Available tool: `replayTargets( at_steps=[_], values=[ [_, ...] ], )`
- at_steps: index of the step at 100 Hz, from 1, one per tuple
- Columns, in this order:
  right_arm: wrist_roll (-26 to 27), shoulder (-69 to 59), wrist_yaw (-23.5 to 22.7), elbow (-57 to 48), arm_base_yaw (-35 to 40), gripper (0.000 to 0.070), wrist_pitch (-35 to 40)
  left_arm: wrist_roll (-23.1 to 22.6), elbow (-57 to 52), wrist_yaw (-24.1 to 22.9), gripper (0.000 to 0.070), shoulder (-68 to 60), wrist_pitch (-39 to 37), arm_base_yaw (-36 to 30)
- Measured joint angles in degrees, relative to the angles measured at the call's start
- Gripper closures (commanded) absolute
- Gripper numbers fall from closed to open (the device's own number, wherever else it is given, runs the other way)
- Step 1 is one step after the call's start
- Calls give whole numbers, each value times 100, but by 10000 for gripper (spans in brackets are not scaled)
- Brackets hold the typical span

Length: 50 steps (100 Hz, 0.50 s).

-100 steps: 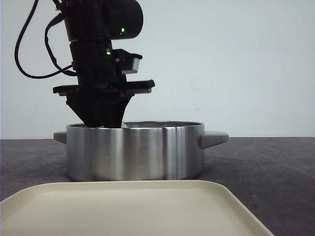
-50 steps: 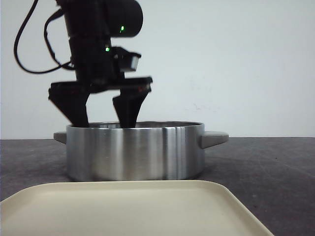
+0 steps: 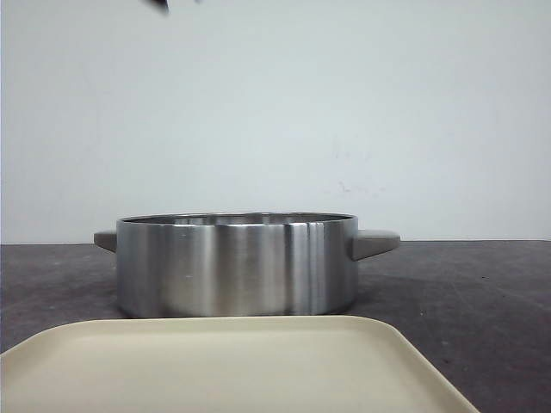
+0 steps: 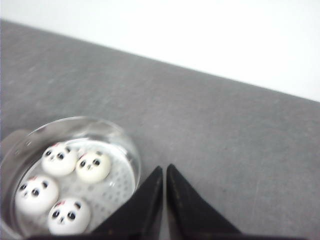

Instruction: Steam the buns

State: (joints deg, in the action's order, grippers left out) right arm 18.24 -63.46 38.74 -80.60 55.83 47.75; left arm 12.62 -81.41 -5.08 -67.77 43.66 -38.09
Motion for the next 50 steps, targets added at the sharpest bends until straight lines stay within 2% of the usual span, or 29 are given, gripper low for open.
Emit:
replayTargets(
  at_steps=[6, 18, 29, 40, 50],
  values=[
    [0, 50, -4, 289, 101, 688, -426, 4, 2, -63, 691, 437, 2, -11],
    [-2, 179, -166, 1014, 245, 688, -1523, 13, 28, -81, 691, 1351, 55, -11],
    [-46, 214, -326, 1690, 411, 688, -2361, -50, 39, -101, 690, 2096, 525, -28],
    [-46, 175, -348, 2212, 601, 689, -2865, -295, 48, -310, 690, 2741, 1047, -31],
    [-46, 120, -363, 2304, 726, 689, -3034, -422, 48, -514, 690, 3110, 1259, -31]
  ],
)
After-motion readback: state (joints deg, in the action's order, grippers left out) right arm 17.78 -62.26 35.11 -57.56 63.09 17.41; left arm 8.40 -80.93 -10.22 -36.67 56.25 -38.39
